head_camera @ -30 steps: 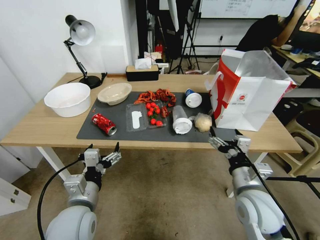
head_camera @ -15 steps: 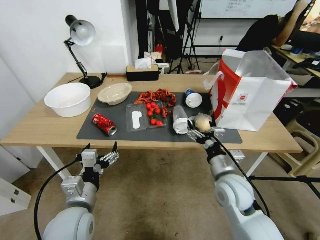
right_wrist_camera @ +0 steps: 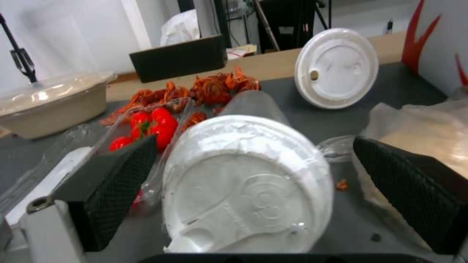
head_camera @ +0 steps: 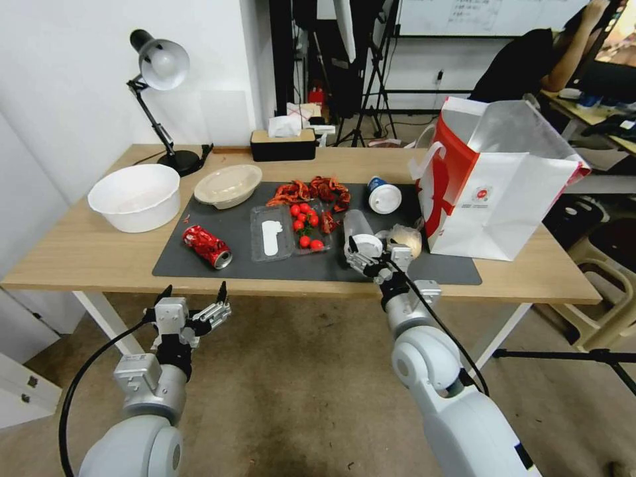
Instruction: Pick up the trash from the table and place it into the takeout bag.
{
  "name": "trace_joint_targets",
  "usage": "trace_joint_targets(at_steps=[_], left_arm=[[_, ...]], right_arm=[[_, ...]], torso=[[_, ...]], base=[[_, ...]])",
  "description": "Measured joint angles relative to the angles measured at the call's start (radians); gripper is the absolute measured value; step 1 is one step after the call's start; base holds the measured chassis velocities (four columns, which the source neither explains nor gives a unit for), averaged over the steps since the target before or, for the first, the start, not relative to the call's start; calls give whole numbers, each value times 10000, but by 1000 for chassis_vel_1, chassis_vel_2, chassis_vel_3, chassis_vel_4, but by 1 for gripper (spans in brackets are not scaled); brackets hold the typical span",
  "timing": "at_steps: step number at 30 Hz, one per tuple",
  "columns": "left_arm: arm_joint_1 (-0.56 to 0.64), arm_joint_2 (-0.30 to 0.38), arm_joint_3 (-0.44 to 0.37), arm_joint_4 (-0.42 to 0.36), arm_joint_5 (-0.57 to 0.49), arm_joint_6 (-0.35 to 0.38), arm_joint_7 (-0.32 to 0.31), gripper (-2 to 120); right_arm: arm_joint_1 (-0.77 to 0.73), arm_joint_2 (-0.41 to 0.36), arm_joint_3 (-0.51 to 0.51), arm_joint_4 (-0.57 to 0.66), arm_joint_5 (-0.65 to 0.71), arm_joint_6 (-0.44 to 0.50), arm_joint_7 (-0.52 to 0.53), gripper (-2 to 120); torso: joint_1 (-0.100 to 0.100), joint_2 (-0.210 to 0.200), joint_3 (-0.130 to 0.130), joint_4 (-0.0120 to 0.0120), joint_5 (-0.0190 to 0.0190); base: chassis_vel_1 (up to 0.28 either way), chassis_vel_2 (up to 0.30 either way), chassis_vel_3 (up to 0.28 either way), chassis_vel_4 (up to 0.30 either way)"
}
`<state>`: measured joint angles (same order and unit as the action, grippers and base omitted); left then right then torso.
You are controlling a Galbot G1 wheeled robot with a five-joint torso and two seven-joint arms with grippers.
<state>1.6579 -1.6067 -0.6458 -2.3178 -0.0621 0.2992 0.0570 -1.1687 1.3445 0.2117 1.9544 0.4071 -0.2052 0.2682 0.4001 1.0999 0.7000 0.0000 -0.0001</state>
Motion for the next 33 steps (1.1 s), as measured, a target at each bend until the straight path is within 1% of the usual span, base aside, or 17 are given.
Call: trace_joint_targets(at_steps=[6,11,14,15,18,23,27,29,30,33], left_arm=[[23,-1,-35,31,6,-162,-34,100],[14,-1,-41,104,7,-250,-42,100],[10,-1,-45,147,8,-320,-46,100],[10,-1,-45,147,8,-320,-46,100],[7,0,-41,180,17,-355,-48,100],[10,0,-30,201,50,-416,-51,100],[11,0,-30,216,67,-459,-52,100],[12,1,-36,226,76,-487,-54,100],[12,1,-36,226,76,-487,-54,100],[12,2,-31,263,107,-539,-56,100]], right_arm=[[480,224,-442,-544,-333,-300,395,100],[556,304,-594,-655,-529,-631,765,99],[558,356,-669,-685,-587,-851,1019,86],[558,356,-669,-685,-587,-851,1019,86],[528,365,-668,-683,-607,-842,1027,76],[466,356,-650,-636,-616,-807,1027,70],[367,341,-563,-450,-638,-699,970,70],[261,256,-346,72,-633,-450,608,69],[261,256,-346,72,-633,-450,608,69],[256,-68,130,1084,-238,-229,70,69]], torso=[[1,0,0,0,0],[0,0,0,0,0],[0,0,0,0,1],[0,0,0,0,1],[0,0,-1,0,0],[-1,0,-1,1,0],[0,0,1,-2,2],[0,0,0,0,2],[0,0,0,0,2],[-2,0,0,-1,1]], base=[[0,0,0,0],[0,0,0,0],[0,0,0,0],[0,0,0,0],[0,0,0,0],[0,0,0,0],[0,0,0,0],[0,0,0,0],[0,0,0,0],[0,0,0,0]])
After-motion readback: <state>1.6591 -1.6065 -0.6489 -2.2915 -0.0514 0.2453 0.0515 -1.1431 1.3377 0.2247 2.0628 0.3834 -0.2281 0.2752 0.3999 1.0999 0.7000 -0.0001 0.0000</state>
